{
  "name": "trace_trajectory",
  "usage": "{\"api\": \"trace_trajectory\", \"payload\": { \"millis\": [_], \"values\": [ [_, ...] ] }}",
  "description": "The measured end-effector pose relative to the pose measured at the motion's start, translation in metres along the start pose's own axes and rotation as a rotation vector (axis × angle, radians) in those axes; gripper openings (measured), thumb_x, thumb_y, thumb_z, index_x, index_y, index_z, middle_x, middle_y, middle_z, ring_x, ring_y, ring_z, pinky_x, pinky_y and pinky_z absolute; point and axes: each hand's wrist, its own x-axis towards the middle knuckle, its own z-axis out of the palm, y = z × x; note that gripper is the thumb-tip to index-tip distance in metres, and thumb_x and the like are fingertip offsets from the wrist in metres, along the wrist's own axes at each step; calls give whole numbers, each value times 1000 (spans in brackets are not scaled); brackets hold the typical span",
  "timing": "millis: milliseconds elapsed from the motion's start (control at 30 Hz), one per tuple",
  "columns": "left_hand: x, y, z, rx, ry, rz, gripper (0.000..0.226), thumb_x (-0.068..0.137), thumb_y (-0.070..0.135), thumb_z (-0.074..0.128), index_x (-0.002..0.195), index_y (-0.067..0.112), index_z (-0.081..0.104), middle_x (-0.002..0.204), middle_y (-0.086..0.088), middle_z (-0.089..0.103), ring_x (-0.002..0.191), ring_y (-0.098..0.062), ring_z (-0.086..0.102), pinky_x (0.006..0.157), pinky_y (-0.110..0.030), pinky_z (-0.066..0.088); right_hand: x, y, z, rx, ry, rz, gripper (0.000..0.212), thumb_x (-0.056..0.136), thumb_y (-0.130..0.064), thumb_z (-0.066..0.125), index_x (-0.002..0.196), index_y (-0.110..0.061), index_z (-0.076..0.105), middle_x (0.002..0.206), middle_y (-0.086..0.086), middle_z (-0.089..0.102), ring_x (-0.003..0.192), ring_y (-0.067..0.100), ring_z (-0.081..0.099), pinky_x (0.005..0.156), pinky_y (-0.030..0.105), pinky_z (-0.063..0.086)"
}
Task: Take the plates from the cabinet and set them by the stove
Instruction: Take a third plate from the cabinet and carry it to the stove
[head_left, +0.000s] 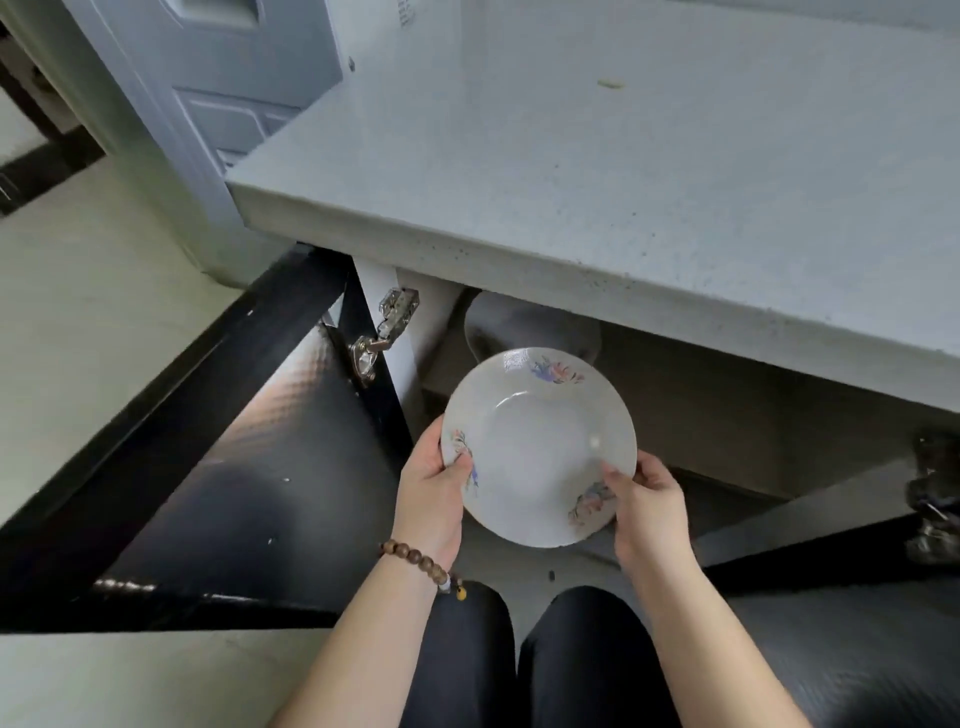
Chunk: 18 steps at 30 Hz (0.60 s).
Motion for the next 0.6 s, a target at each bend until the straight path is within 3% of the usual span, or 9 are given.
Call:
{"api": "trace_trajectory", "payload": {
  "millis": [67,200,367,500,600],
  "values": [
    [-20,14,3,5,16,-39,46,94,-13,40,127,13,59,127,-13,65,121,-32,58,104,-57,43,-22,-13,-8,-38,12,28,19,93,-2,57,96,-19,65,93,5,69,90,24,63,73,33,50],
    [-57,40,5,34,88,-110,50,90,-15,43,110,24,68,118,-11,69,117,-34,60,101,-58,45,-65,-36,-24,-117,19,62,17,91,-2,59,94,-18,66,87,2,69,86,21,64,74,31,50],
    [-108,66,8,118,174,-222,46,93,-10,45,125,18,62,119,-7,69,114,-28,62,100,-55,47,-121,-65,-41,-179,38,126,16,91,0,58,100,-11,66,87,1,71,80,16,66,63,21,50],
    [-156,91,8,201,245,-280,41,95,-1,50,121,26,65,112,4,72,107,-18,65,95,-49,53,-166,-93,-55,-277,26,177,17,92,-6,58,105,-14,66,94,2,72,87,19,66,75,32,53],
    [-190,117,11,237,278,-281,40,95,1,51,123,25,64,113,4,71,107,-17,65,91,-47,55,-195,-116,-62,-310,-7,181,15,92,-8,58,103,-16,66,94,2,72,89,21,66,75,34,51]
  ]
}}
